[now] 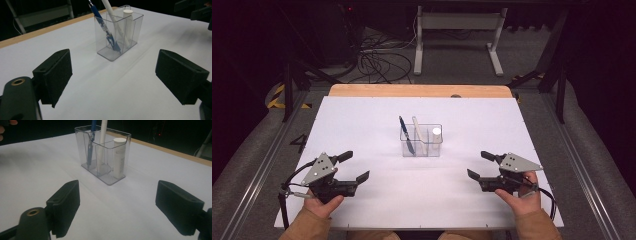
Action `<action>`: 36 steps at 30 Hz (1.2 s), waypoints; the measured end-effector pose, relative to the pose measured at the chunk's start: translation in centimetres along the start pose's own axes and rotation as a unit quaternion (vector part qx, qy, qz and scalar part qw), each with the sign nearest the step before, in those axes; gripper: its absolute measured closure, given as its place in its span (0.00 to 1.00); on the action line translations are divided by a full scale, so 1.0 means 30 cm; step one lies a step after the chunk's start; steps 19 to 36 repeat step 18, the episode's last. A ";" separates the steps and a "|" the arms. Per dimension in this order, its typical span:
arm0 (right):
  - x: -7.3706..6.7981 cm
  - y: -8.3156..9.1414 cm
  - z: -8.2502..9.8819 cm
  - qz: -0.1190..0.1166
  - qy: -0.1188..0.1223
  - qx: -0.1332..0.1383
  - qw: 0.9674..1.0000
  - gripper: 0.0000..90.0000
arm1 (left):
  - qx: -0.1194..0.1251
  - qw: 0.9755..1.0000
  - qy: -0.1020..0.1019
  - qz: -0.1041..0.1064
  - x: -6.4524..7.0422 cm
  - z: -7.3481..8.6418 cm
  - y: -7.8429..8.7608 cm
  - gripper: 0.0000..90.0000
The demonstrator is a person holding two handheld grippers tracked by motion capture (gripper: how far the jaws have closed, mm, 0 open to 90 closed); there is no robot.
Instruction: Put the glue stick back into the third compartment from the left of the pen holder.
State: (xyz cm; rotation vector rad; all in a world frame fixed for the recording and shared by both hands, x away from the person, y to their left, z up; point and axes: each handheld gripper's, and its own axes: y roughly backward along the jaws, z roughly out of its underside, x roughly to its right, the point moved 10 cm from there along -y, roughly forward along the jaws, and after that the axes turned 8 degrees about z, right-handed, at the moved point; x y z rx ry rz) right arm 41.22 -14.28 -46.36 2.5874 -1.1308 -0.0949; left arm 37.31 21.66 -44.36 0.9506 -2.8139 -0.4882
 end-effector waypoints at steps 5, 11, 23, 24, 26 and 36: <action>0.005 0.001 -0.002 0.002 0.002 0.000 1.000 0.22 | -0.003 1.000 0.003 0.002 -0.003 0.007 -0.006 0.16; 0.004 0.002 -0.003 0.002 -0.001 -0.001 1.000 0.21 | -0.004 1.000 0.000 0.000 -0.005 0.008 -0.007 0.16; 0.001 0.006 -0.010 0.001 0.003 0.003 1.000 0.21 | -0.003 1.000 -0.003 -0.002 -0.012 0.014 -0.008 0.16; 0.001 0.006 -0.010 0.001 0.003 0.003 1.000 0.21 | -0.003 1.000 -0.003 -0.002 -0.012 0.014 -0.008 0.16; 0.001 0.006 -0.010 0.001 0.003 0.003 1.000 0.21 | -0.003 1.000 -0.003 -0.002 -0.012 0.014 -0.008 0.16; 0.001 0.006 -0.010 0.001 0.003 0.003 1.000 0.21 | -0.003 1.000 -0.003 -0.002 -0.012 0.014 -0.008 0.16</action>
